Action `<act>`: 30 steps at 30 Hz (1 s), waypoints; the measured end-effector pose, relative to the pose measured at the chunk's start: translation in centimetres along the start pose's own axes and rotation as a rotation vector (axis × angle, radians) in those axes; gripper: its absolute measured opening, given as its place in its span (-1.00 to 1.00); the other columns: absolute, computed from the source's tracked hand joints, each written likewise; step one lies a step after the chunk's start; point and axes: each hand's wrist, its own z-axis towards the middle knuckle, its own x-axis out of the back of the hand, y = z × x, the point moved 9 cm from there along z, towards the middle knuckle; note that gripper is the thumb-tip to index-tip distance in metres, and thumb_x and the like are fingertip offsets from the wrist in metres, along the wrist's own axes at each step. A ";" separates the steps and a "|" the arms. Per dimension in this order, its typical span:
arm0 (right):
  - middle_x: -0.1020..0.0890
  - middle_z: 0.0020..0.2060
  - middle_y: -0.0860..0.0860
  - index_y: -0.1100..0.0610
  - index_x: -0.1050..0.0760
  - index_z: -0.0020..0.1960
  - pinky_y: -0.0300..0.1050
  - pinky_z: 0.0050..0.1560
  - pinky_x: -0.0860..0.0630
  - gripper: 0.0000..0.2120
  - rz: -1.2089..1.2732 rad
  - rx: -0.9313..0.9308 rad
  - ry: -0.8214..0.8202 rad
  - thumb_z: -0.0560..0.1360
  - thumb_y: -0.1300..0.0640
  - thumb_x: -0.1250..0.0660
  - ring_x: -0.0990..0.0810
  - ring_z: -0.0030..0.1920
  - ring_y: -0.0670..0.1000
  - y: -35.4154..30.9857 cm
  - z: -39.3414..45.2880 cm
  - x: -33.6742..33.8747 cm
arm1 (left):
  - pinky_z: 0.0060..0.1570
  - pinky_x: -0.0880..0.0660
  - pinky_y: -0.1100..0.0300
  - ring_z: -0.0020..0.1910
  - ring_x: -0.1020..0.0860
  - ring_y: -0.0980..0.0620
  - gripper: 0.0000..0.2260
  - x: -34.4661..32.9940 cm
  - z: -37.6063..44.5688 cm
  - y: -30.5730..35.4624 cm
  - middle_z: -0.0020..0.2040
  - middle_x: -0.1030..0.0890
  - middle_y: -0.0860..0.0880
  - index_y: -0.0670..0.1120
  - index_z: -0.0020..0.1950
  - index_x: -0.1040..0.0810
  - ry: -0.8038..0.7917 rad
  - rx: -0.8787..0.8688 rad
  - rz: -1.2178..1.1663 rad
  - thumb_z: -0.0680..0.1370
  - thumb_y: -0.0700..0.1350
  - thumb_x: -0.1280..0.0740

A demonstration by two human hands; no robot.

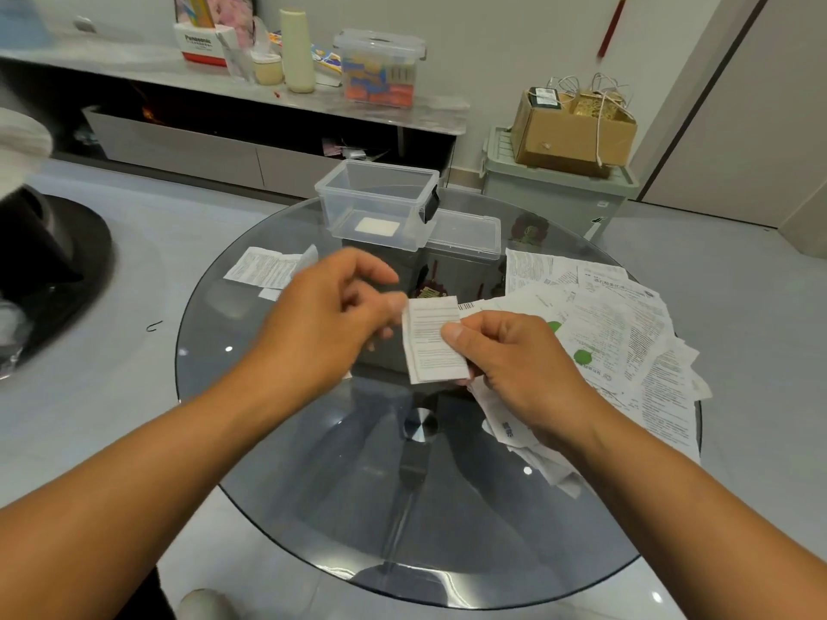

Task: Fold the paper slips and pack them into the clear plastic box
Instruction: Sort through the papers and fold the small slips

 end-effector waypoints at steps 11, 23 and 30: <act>-0.59 -0.48 -0.16 0.12 -0.65 -0.14 -0.30 -0.33 -0.40 -0.79 -0.028 -0.026 0.031 0.61 0.04 -0.40 -0.54 -0.47 -0.24 0.0 0.5 -1.6 | 0.04 -0.54 0.00 0.06 -0.53 -0.01 -0.36 6.8 -0.4 -4.0 0.13 -0.45 0.08 0.15 0.22 -0.36 -0.039 0.187 0.701 0.28 0.19 -0.62; -0.66 -0.40 0.00 0.11 -0.60 -0.13 -0.11 -0.25 -0.53 -0.79 -0.160 -0.057 0.040 0.62 0.02 -0.37 -0.57 -0.39 -0.10 0.7 1.6 -2.7 | -0.25 -0.53 0.25 -0.24 -0.59 0.08 -0.83 7.4 0.9 -7.1 -0.10 -0.68 -0.08 -0.11 0.05 -0.67 0.059 0.349 -0.007 0.51 -0.10 -0.51; -0.67 -0.37 0.04 0.16 -0.57 0.00 -0.14 -0.28 -0.49 -0.84 0.092 -0.043 -0.013 0.63 0.06 -0.35 -0.54 -0.38 -0.04 -0.4 0.4 -4.3 | -0.30 -0.54 0.34 -0.27 -0.58 0.15 -0.80 1.9 -0.8 -7.0 -0.13 -0.70 -0.05 -0.17 0.11 -0.66 -0.153 0.464 -0.292 0.52 -0.14 -0.48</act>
